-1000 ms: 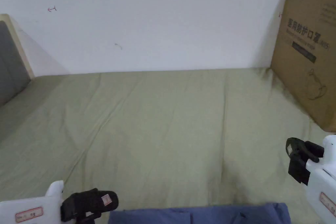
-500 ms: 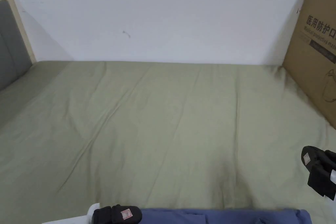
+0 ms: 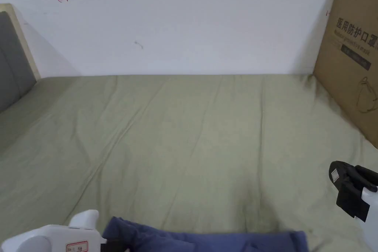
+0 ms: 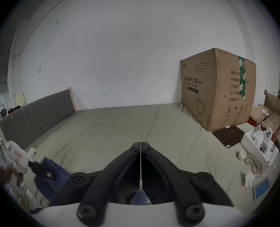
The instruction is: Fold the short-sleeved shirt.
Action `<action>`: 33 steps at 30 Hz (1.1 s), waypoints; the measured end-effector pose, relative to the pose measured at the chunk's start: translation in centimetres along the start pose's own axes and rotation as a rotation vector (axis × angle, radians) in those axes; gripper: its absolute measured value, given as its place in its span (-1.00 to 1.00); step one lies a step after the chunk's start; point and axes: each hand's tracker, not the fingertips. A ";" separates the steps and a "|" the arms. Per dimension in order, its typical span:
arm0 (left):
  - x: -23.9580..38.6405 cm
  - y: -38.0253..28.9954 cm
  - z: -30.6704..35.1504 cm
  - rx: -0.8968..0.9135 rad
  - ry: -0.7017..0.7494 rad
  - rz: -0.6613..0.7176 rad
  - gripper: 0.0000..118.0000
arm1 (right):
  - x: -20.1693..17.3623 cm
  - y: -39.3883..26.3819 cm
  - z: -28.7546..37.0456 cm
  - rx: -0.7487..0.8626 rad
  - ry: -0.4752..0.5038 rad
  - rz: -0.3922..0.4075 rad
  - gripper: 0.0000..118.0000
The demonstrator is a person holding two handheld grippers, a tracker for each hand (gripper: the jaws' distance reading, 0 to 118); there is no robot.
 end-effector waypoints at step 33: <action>19.8 -1.6 -5.5 -0.074 -0.269 -0.241 -0.98 | 5.7 -1.3 2.3 0.007 -0.038 -0.119 -1.00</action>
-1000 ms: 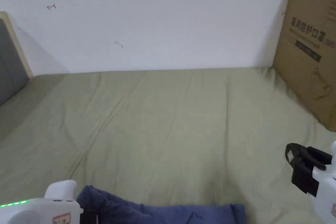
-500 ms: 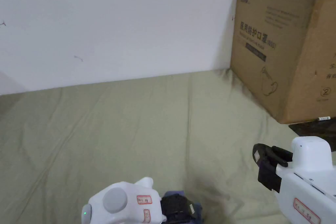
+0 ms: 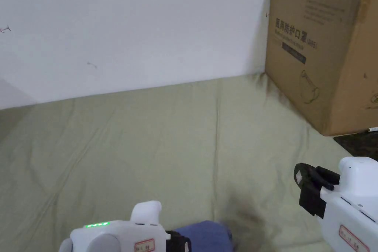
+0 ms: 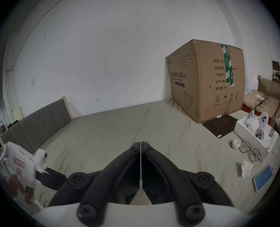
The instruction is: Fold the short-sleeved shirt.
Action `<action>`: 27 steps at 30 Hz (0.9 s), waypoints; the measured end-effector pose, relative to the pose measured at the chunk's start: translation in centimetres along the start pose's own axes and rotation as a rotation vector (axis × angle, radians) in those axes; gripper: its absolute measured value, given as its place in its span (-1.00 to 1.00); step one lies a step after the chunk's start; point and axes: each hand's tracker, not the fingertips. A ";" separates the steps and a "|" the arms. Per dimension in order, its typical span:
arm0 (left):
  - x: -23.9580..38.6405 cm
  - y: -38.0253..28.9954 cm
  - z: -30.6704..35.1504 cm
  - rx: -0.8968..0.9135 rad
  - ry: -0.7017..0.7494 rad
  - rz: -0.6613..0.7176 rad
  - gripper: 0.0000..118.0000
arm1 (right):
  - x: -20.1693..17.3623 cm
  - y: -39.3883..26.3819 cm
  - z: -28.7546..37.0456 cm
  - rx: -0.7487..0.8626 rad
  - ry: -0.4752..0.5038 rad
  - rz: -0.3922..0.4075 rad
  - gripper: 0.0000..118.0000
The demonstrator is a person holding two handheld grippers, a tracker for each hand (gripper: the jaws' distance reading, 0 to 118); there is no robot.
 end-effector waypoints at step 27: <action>4.7 0.2 17.0 0.918 0.317 -0.219 -1.00 | -6.3 6.1 6.2 0.371 0.020 0.188 -1.00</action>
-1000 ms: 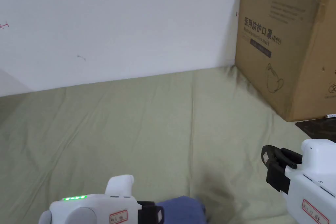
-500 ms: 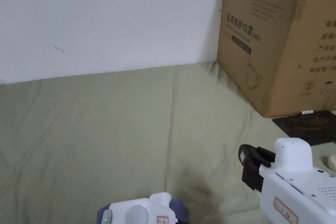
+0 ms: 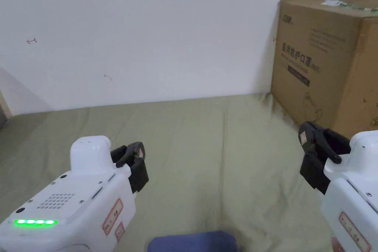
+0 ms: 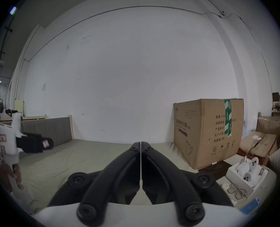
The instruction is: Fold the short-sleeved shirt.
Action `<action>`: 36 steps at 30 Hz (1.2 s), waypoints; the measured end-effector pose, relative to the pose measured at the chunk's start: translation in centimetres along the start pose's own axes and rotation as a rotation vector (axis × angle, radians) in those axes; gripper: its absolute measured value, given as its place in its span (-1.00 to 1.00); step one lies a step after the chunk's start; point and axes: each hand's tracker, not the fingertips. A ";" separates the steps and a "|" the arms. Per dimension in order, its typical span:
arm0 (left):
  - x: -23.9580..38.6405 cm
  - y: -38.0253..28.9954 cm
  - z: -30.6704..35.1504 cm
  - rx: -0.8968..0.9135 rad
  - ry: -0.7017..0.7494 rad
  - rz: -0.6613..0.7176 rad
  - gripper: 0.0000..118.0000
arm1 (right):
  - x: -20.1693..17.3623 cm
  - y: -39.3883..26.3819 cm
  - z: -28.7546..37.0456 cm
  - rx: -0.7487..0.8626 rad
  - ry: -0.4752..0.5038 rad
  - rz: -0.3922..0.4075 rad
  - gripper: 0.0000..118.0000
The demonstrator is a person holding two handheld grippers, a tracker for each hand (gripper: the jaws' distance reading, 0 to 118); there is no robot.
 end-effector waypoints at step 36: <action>-12.4 -12.2 -4.8 -0.616 -0.063 0.375 -0.68 | -1.0 -24.5 -10.3 -1.211 0.299 -0.364 -1.00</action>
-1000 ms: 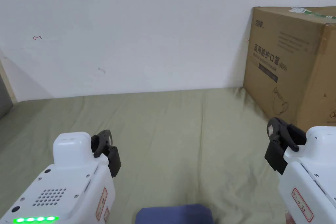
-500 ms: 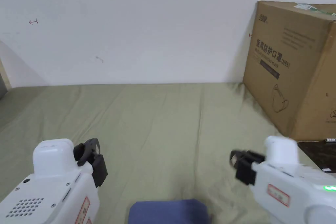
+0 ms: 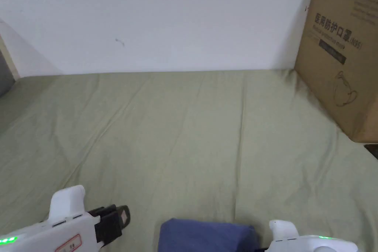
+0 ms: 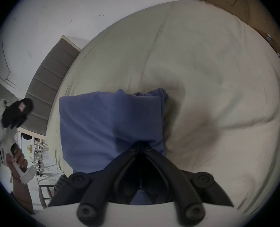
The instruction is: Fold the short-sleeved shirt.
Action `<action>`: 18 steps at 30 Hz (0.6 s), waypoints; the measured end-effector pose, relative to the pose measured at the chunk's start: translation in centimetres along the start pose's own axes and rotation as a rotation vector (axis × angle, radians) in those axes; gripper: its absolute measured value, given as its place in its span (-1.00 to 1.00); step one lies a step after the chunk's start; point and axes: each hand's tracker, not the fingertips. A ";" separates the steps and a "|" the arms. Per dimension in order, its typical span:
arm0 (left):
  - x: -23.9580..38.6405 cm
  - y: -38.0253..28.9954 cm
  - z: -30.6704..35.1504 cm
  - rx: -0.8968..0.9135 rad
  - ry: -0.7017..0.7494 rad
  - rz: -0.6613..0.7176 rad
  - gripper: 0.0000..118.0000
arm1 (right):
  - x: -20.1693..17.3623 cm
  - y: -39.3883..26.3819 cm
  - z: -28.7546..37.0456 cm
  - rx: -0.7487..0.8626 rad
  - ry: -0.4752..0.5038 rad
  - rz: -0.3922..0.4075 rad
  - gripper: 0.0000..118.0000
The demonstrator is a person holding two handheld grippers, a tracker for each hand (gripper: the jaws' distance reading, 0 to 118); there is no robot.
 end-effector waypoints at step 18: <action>-7.0 -7.6 -17.0 -0.398 -0.876 0.507 0.47 | 0.6 -0.8 0.1 0.024 0.035 -0.044 -1.00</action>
